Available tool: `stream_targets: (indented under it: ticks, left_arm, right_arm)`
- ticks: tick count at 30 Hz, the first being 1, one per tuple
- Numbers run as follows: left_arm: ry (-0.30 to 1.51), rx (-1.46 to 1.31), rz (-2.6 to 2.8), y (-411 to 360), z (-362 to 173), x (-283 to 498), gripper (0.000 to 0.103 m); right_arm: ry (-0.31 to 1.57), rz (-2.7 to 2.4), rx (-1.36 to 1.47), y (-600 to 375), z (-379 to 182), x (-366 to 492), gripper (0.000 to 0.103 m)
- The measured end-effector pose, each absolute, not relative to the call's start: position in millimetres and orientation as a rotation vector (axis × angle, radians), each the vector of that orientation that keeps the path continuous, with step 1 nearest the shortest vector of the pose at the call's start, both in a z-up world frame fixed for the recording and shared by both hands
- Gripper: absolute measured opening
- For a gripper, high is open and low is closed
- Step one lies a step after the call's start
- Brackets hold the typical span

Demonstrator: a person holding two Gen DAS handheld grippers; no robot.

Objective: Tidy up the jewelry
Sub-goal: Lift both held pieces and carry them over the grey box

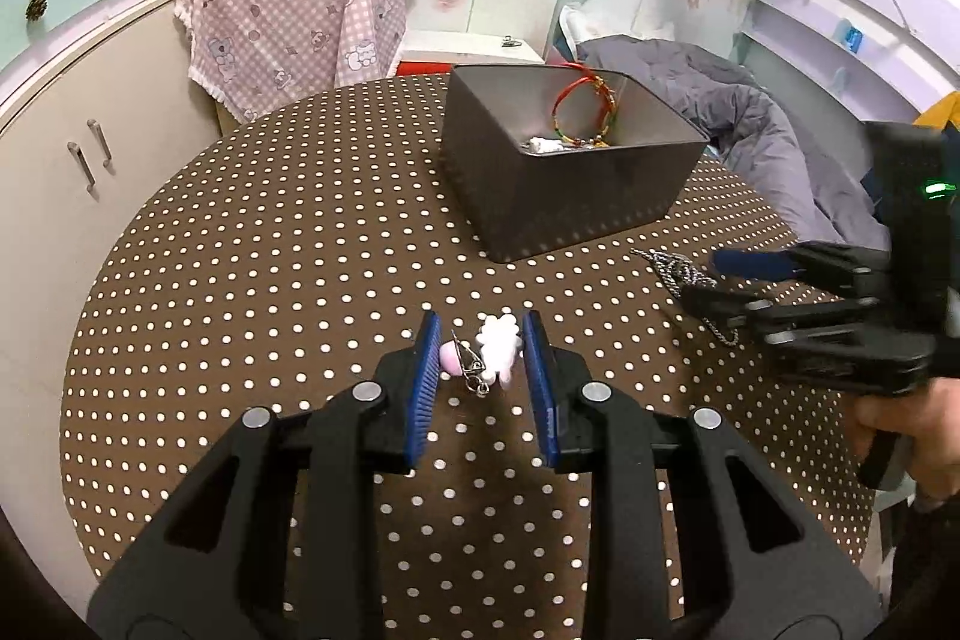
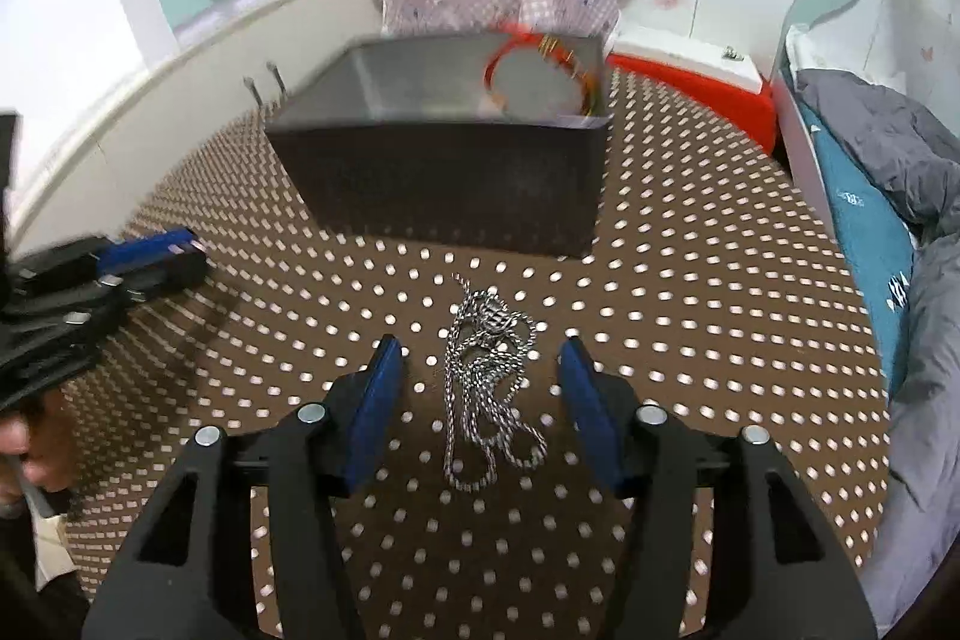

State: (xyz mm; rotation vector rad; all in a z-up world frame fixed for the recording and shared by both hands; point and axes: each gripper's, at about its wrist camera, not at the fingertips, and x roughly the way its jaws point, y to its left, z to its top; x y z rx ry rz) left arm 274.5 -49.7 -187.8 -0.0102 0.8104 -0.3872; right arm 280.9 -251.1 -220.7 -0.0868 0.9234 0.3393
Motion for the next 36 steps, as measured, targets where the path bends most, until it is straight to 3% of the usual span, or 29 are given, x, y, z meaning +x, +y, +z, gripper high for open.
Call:
stream_targets:
  ticks: [1, 2, 5, 17, 28, 36]
  left_arm:
    - [0.808, -0.01, -0.39, -49.9, -187.2, 273.9, 0.027]
    - [0.804, -0.008, -0.391, -50.0, -185.9, 272.9, 0.027]
    - [0.787, -0.008, -0.389, -45.8, -179.1, 271.7, 0.027]
    - [0.643, -0.011, -0.393, -35.8, -119.2, 283.1, 0.027]
    - [0.504, 0.014, -0.419, -47.9, -58.9, 298.4, 0.027]
    - [0.46, 0.041, -0.433, -61.0, -29.7, 313.9, 0.027]
  right_arm:
    - [0.902, 0.328, -0.125, -246.3, -222.1, 280.8, 0.038]
    - [0.903, 0.329, -0.146, -242.2, -222.0, 281.2, 0.022]
    - [0.911, 0.366, -0.16, -237.2, -216.0, 278.3, 0.013]
    - [0.729, 0.488, -0.033, -260.7, -121.1, 265.6, 0.013]
    - [0.498, 0.527, -0.08, -256.5, -4.7, 275.8, 0.013]
    - [0.388, 0.514, -0.115, -254.9, 43.6, 285.8, 0.013]
